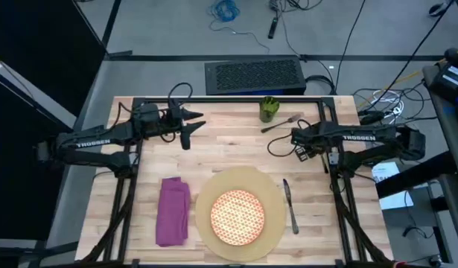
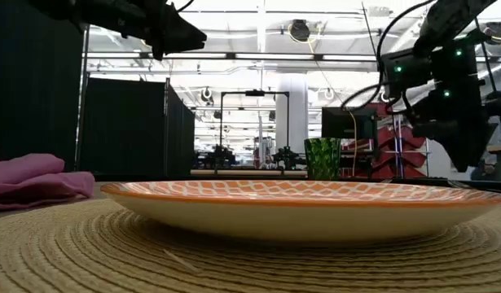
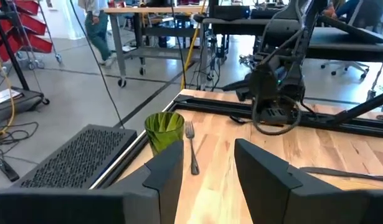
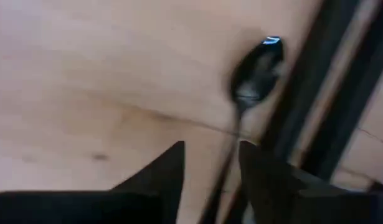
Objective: Set table place
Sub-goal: Move the black spoon to the right of the table knife
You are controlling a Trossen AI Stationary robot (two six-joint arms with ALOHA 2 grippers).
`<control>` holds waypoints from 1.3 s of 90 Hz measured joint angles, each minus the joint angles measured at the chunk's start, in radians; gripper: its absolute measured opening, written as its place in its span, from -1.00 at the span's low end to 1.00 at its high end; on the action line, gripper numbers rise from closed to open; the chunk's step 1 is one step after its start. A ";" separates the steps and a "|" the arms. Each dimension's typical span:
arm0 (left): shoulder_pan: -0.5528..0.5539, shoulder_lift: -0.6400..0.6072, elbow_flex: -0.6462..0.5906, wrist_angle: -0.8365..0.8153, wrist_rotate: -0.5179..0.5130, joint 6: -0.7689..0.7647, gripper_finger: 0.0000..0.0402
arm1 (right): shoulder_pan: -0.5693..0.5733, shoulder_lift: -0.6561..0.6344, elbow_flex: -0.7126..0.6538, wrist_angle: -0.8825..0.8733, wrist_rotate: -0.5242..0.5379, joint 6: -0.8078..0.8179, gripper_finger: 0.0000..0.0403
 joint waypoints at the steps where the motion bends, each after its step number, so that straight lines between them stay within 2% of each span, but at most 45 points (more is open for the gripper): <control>1: 0.000 0.000 0.000 0.000 0.000 0.000 -0.34 | -0.004 0.001 0.000 0.002 0.000 0.001 -0.20; 18: 0.000 0.000 0.000 0.000 0.000 0.000 -0.34 | -0.088 0.037 -0.039 0.046 -0.004 -0.015 -0.16; 32: 0.000 0.000 0.000 -0.001 0.000 0.000 -0.35 | -0.090 0.080 -0.047 0.057 0.018 -0.012 -0.25; 48: 0.000 0.000 0.000 -0.001 0.000 0.000 -0.34 | -0.090 0.142 -0.054 0.053 -0.006 -0.015 -0.35; 83: 0.000 0.000 0.000 -0.006 0.000 0.000 -0.34 | -0.098 0.297 -0.048 0.066 -0.023 -0.068 -0.37; 103: 0.000 0.000 0.000 -0.016 0.000 0.001 -0.34 | -0.115 0.297 -0.050 0.077 -0.048 -0.106 -0.39; 117: 0.000 0.000 0.000 -0.016 0.000 0.001 -0.34 | -0.155 0.229 -0.053 0.078 -0.038 -0.063 -0.42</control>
